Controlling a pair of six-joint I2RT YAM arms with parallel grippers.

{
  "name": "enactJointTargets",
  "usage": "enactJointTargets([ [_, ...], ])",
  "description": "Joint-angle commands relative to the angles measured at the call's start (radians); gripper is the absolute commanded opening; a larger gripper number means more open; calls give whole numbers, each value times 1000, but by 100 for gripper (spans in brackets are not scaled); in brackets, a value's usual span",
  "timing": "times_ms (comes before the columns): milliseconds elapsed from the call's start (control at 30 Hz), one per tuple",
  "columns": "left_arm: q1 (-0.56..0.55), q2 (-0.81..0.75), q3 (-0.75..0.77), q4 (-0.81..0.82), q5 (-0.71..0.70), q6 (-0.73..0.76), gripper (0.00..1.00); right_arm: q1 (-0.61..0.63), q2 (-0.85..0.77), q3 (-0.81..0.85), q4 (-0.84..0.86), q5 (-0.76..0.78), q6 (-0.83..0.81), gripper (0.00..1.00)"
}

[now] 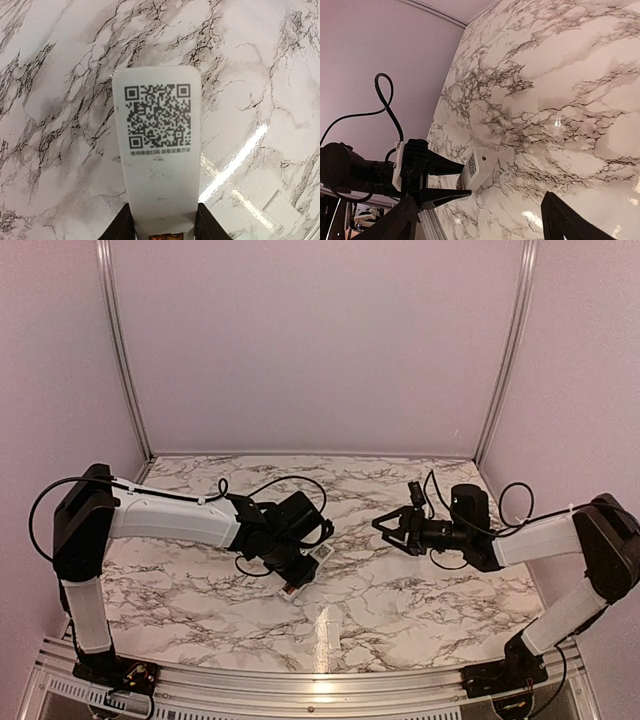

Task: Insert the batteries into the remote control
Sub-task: Place the remote control without the battery cover at the center of the board.

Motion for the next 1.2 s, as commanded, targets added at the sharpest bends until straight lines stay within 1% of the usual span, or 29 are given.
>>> enactJointTargets([
  [0,-1,58,39,-85,35,57,30,-54,-75,-6,-134,11,-107,84],
  [133,-1,100,68,-126,54,75,30,-70,-177,18,-233,52,-204,87],
  [300,-8,130,83,-132,97,101,31,-71,-308,18,-282,103,-272,98],
  [467,-49,177,131,-177,148,182,34,-90,-427,-13,-286,175,-250,99],
  [600,-61,196,144,-196,180,244,36,-94,-500,-38,-287,200,-256,99],
  [667,-64,200,146,-208,206,268,40,-94,-530,-51,-274,193,-267,99],
  [833,-65,198,165,-230,188,315,56,-94,-587,-74,-257,188,-300,99],
  [967,-59,184,192,-244,187,330,70,-94,-588,-74,-255,158,-319,99],
  [1067,-42,129,199,-235,207,329,75,-94,-557,-54,-298,146,-329,99],
  [1167,-43,64,175,-208,238,361,77,-93,-508,-17,-369,116,-360,99],
])
